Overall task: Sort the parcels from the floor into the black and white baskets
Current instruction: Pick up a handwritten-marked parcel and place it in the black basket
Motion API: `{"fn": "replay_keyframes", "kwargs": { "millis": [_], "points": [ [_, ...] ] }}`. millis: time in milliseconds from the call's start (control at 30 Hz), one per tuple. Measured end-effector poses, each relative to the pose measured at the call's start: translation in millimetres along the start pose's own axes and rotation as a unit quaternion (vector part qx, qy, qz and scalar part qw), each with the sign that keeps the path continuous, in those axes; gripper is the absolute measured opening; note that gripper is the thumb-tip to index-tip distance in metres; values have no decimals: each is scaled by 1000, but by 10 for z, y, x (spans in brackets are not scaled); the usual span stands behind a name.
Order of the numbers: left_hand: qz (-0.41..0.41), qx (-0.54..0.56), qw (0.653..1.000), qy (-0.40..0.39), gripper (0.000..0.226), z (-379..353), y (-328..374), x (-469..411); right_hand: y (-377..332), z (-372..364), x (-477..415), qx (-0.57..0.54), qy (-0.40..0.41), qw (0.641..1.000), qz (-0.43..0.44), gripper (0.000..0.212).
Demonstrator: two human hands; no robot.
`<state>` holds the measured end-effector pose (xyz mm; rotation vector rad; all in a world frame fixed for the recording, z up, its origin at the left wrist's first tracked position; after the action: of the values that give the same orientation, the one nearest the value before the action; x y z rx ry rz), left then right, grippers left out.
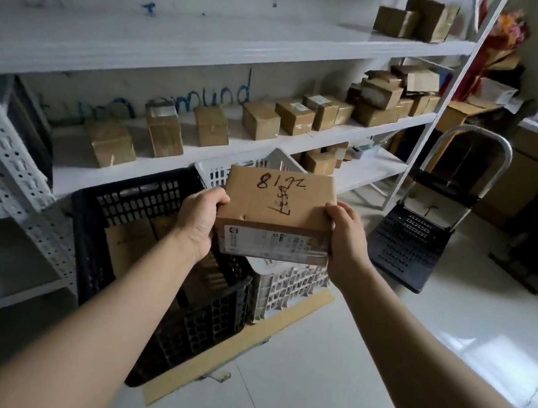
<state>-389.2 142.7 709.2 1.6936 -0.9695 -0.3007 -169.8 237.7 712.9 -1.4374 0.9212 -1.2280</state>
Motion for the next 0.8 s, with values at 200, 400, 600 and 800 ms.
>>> {"fn": "replay_keyframes", "kwargs": {
  "millis": [200, 400, 600, 800],
  "points": [
    [-49, 30, 995, 83, 25, 632, 462, -572, -153, -1041, -510, 24, -79, 996, 27, 14],
    [-56, 50, 983, 166, 16, 1427, 692, -852, -67, -2109, -746, 49, -188, 980, 33, 9],
    [-38, 39, 975, 213, 31, 1934, 715, -1045, 256, -2923, -964, 96, -287, 953, -30, 31],
    [48, 15, 968, 247, 55, 2206, 389, -1257, 588, -3329, -1244, 141, -323, 934, -68, 49]
  ]
}}
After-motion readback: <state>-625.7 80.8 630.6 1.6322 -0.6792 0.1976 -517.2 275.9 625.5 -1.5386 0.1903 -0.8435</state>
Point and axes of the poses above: each hand's wrist, its own x-axis away from the middle knuckle, its own z-axis out of the back of the hand, y = z × x, the point moved 8 cm from there along -x, towards the middle knuckle, and after that the axes turned 10 degrees about x, right-handed, at the moved point
